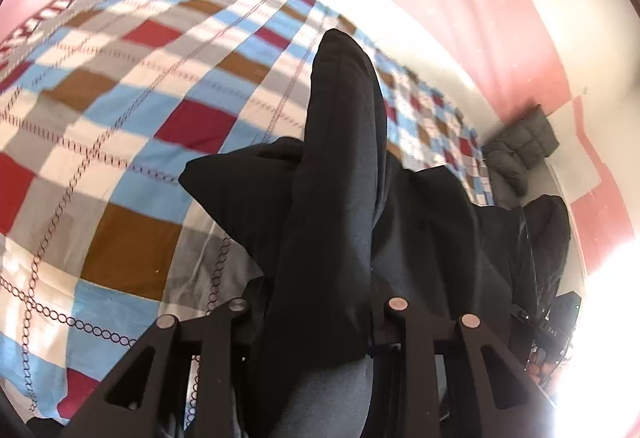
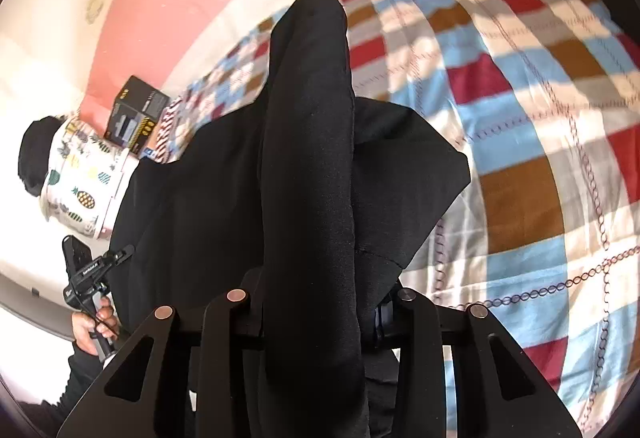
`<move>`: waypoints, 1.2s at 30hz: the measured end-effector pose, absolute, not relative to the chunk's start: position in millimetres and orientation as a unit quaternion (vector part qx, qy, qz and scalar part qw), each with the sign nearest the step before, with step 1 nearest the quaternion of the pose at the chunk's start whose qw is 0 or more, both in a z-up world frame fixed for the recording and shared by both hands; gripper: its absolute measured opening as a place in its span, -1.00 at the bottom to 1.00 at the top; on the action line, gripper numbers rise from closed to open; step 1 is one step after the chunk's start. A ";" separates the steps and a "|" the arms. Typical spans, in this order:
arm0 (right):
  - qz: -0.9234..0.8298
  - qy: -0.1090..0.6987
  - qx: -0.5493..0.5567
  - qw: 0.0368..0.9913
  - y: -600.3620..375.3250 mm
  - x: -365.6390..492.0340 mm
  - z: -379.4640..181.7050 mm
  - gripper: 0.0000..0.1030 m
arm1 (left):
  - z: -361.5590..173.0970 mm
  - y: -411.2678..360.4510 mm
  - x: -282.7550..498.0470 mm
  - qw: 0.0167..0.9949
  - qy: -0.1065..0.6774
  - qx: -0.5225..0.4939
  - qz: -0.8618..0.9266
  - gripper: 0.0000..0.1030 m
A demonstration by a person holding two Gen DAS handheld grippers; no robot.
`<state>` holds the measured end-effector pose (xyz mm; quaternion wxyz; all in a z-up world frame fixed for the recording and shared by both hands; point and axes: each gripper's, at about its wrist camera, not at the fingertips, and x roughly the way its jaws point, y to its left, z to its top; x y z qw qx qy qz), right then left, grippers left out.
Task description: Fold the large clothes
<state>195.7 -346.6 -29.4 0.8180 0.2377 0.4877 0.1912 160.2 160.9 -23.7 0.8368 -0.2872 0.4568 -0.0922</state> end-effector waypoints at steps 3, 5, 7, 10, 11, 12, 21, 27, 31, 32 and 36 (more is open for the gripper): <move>0.196 0.480 0.231 0.824 -341.2 190.5 -14.6 -0.32 | -7.1 159.6 156.9 0.842 0.446 -0.285 -0.100 -0.39; 0.199 0.474 0.230 0.826 -337.3 186.4 -4.8 -0.32 | 1.5 161.3 153.9 0.846 0.440 -0.283 -0.105 -0.39; 0.202 0.470 0.227 0.829 -334.7 182.3 4.0 -0.32 | 7.7 163.0 150.8 0.848 0.436 -0.281 -0.109 -0.39; 0.206 0.466 0.226 0.830 -330.7 179.8 12.2 -0.32 | 13.2 165.1 146.3 0.850 0.432 -0.279 -0.112 -0.39; 0.207 0.465 0.225 0.831 -329.4 179.5 13.8 -0.32 | 14.5 166.6 145.3 0.851 0.431 -0.279 -0.112 -0.39; 0.208 0.464 0.225 0.831 -328.4 178.6 14.9 -0.32 | 15.7 167.4 143.9 0.851 0.430 -0.279 -0.112 -0.39; 0.226 0.458 0.213 0.833 -301.3 197.6 26.6 -0.32 | 25.8 182.8 153.2 0.860 0.420 -0.272 -0.107 -0.39; 0.241 0.449 0.213 0.834 -275.6 233.0 35.7 -0.32 | 41.3 208.8 180.4 0.870 0.401 -0.271 -0.097 -0.39; 0.250 0.441 0.214 0.835 -258.0 260.8 40.5 -0.32 | 50.1 226.4 207.1 0.875 0.393 -0.267 -0.091 -0.39; 0.251 0.440 0.214 0.835 -254.3 267.1 41.1 -0.32 | 52.6 230.6 215.8 0.877 0.391 -0.264 -0.090 -0.39; 0.256 0.439 0.212 0.835 -237.7 300.0 40.6 -0.32 | 57.6 243.7 250.0 0.882 0.386 -0.256 -0.085 -0.39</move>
